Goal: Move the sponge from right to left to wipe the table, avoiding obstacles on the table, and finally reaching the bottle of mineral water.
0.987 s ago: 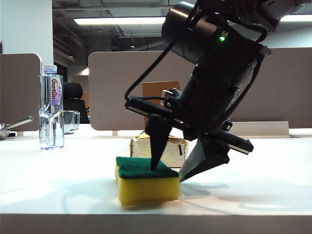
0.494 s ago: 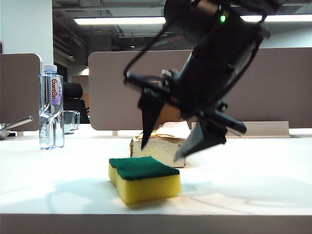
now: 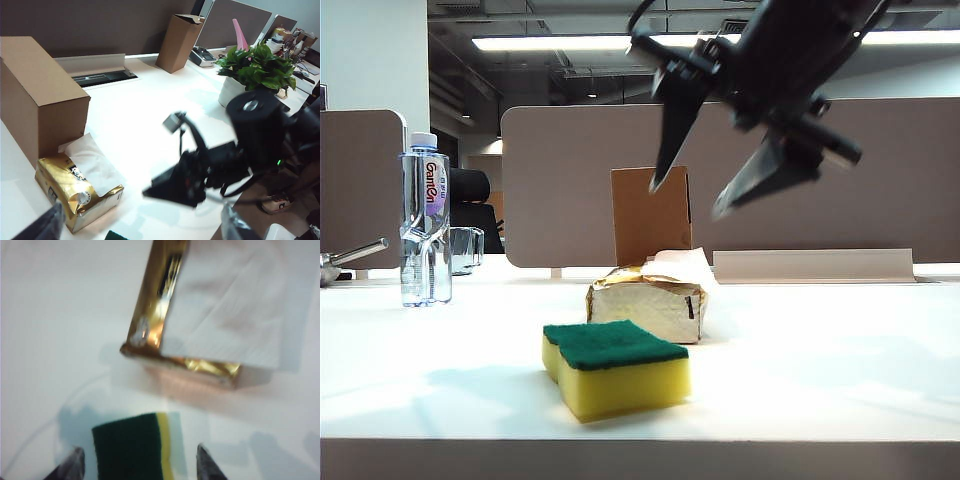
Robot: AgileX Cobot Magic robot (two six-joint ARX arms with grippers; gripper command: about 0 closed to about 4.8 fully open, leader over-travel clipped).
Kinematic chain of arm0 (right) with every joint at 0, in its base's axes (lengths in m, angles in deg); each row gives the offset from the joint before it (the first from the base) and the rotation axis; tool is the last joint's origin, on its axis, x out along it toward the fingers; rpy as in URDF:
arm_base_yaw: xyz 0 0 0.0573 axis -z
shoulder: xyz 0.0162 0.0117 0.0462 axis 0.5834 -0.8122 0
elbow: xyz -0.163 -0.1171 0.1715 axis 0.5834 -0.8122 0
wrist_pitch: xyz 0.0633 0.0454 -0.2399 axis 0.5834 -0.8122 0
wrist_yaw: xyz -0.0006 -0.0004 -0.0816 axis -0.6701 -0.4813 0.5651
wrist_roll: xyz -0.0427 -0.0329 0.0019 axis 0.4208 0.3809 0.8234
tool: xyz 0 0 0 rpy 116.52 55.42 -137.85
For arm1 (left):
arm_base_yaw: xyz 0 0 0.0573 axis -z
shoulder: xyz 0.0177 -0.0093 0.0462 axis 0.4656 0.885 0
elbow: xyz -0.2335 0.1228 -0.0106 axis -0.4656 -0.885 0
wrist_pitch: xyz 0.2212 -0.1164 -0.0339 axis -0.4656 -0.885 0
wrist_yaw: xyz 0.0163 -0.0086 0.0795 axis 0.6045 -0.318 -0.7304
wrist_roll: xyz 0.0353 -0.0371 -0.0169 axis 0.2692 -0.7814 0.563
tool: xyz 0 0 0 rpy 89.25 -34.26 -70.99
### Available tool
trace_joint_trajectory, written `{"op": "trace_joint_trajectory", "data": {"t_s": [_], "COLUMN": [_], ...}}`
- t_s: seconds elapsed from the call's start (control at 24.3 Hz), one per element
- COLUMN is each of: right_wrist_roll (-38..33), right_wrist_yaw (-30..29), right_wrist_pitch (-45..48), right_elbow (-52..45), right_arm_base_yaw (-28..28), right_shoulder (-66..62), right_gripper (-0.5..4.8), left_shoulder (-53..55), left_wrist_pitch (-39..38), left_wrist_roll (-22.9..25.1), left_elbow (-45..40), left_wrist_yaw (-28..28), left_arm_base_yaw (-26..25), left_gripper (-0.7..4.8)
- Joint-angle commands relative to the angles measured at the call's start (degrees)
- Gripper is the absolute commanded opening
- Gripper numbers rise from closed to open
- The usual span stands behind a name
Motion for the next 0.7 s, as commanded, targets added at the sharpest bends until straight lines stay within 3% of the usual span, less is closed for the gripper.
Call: {"op": "trace_joint_trajectory", "data": {"t_s": [0.04, 0.58, 0.7], "right_wrist_roll": [4.0, 14.2, 15.5], "right_wrist_yaw": [0.2, 1.5, 1.5], "right_wrist_pitch": [-1.4, -11.1, -14.1], "right_elbow": [0.9, 1.0, 1.0], "right_arm_base_yaw": [3.5, 16.4, 18.7], "right_shoulder": [4.5, 22.1, 25.3], "right_gripper": [2.83, 2.69, 2.6], "left_shoulder": [-0.2, -0.2, -0.2], "left_wrist_pitch": [0.4, 0.3, -0.9], "left_wrist_roll": [0.2, 0.2, 0.2], "left_elbow": [0.3, 0.3, 0.3], "left_wrist_yaw": [-0.2, -6.0, -5.1], "left_arm_base_yaw": [0.0, 0.0, 0.0], "left_gripper": [4.04, 4.39, 4.4]}}
